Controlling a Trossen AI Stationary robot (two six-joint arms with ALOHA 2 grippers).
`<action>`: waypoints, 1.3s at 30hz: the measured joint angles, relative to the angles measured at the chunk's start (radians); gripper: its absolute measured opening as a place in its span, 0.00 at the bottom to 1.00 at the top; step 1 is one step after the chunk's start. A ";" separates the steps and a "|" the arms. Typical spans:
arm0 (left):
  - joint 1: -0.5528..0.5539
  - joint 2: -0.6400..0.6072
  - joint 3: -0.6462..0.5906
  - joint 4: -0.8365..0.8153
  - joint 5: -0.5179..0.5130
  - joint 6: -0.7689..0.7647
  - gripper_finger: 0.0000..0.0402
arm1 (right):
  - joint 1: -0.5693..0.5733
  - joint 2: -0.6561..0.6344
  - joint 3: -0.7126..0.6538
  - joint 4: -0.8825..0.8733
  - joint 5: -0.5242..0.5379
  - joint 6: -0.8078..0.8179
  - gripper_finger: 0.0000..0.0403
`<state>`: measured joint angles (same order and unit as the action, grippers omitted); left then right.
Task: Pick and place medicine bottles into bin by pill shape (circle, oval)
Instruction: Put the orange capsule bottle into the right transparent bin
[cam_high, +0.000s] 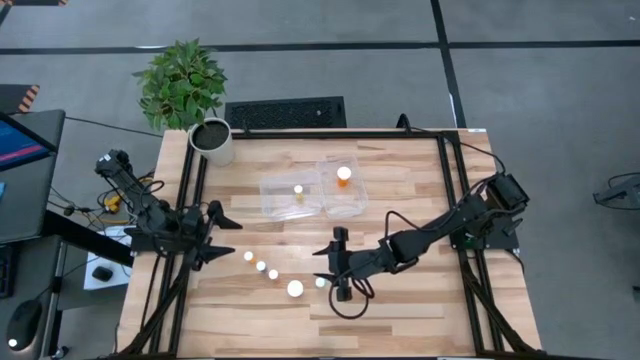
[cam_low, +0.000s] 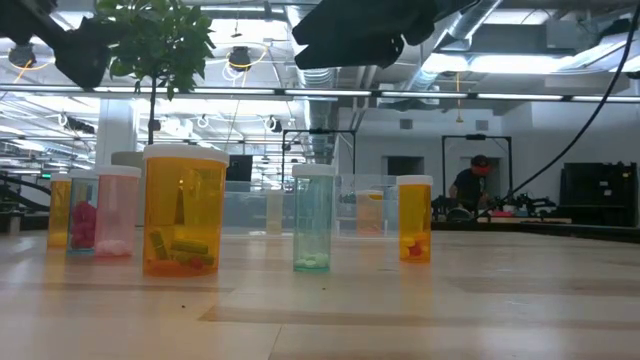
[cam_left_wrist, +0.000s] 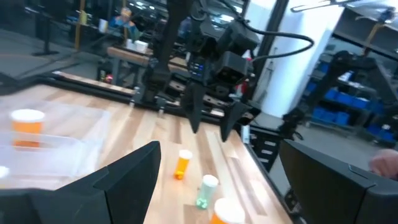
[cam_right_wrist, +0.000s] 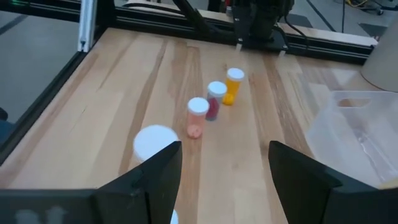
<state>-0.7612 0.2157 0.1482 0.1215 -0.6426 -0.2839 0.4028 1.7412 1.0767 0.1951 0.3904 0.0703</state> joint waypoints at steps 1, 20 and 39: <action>0.000 0.000 0.000 0.001 -0.014 0.011 0.80 | -0.003 0.000 0.000 0.000 0.000 0.000 0.61; 0.000 0.000 0.000 0.030 -0.051 -0.033 0.80 | -0.020 0.000 0.000 0.047 0.000 -0.079 0.61; 0.000 0.000 0.000 0.133 0.029 0.004 0.80 | -0.013 0.000 0.000 0.041 -0.007 -0.078 0.72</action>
<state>-0.7612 0.2161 0.1482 0.2543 -0.6136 -0.2801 0.3901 1.7409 1.0763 0.2364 0.3835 -0.0074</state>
